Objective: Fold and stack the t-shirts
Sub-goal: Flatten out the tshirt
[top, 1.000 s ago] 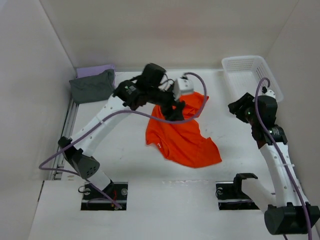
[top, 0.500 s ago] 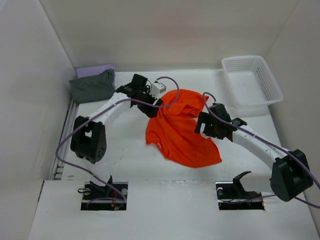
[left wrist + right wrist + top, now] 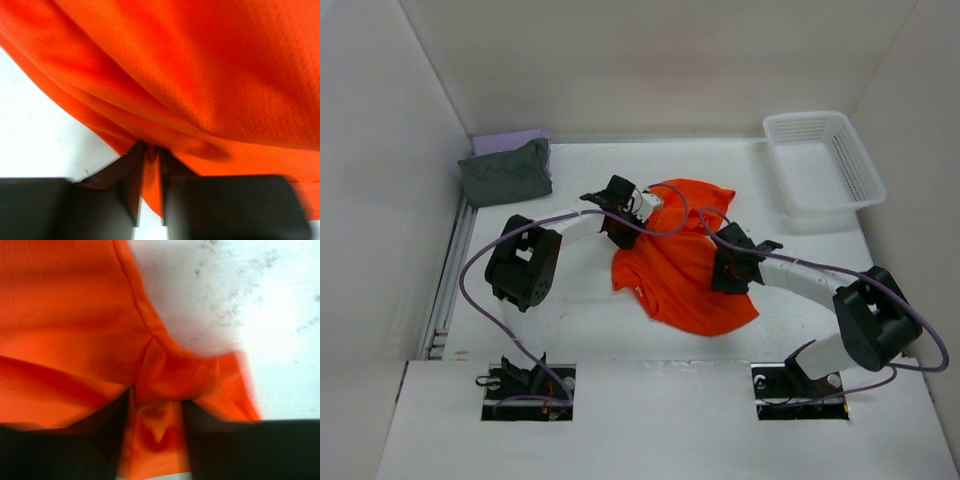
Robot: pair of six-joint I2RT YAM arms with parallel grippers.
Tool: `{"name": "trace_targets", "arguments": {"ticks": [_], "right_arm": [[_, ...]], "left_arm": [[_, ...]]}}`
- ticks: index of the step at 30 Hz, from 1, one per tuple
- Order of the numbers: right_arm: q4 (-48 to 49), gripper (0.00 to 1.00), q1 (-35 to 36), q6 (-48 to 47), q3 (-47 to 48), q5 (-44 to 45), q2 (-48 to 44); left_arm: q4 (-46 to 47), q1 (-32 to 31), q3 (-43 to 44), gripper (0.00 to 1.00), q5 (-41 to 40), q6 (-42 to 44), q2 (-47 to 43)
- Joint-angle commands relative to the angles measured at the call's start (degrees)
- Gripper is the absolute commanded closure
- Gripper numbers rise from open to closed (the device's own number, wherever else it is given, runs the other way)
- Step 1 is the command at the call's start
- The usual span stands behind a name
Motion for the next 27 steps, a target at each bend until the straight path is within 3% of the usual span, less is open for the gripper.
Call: {"name": "trace_targets", "arguments": {"ticks": [1, 2, 3, 8, 12, 13, 16, 19, 20, 24, 27], "right_arm": [[1.5, 0.71, 0.0, -1.4, 1.8, -2.0, 3.9], [1.4, 0.89, -1.2, -2.6, 2.9, -2.1, 4.7], [1.1, 0.98, -2.7, -4.4, 4.5, -2.3, 5.8], [-1.9, 1.00, -8.0, -13.1, 21.0, -2.5, 15.5], [-4.6, 0.97, -11.1, -17.2, 41.9, -1.8, 25.7], [-4.8, 0.92, -11.8, -18.4, 47.2, -1.8, 28.3], [-7.5, 0.53, -13.5, -20.0, 60.4, -1.8, 33.5], [-8.2, 0.21, -13.6, -20.5, 62.8, -0.6, 30.3], [-7.2, 0.00, -13.4, -20.7, 60.5, 0.2, 27.3], [-3.4, 0.00, -13.3, -20.2, 44.4, 1.8, 13.8], [-2.3, 0.00, -12.4, -16.4, 31.5, 1.1, 7.2]], "left_arm": [[-1.6, -0.3, -6.6, 0.94, 0.1, -0.1, -4.7], [-2.2, -0.2, -8.8, 0.97, 0.3, 0.6, -7.0], [-3.1, -0.2, -11.0, 0.98, 0.6, 1.3, -9.5], [-11.5, -7.9, -19.2, 0.99, 4.1, 7.7, -23.1], [-19.3, -21.3, -19.3, 0.82, 12.2, 12.3, -33.8], [-20.7, -22.9, -17.9, 0.75, 14.2, 12.4, -35.1], [-24.4, -18.8, -12.6, 0.52, 19.3, 11.5, -33.6], [-23.8, -10.3, -9.3, 0.46, 20.8, 10.6, -33.8], [-22.7, -7.2, -8.8, 0.45, 20.3, 10.3, -34.4], [-18.0, 3.8, -10.9, 0.40, 11.8, 10.6, -35.1], [-13.5, 7.4, -16.6, 0.40, 1.3, 12.4, -33.9]]}}
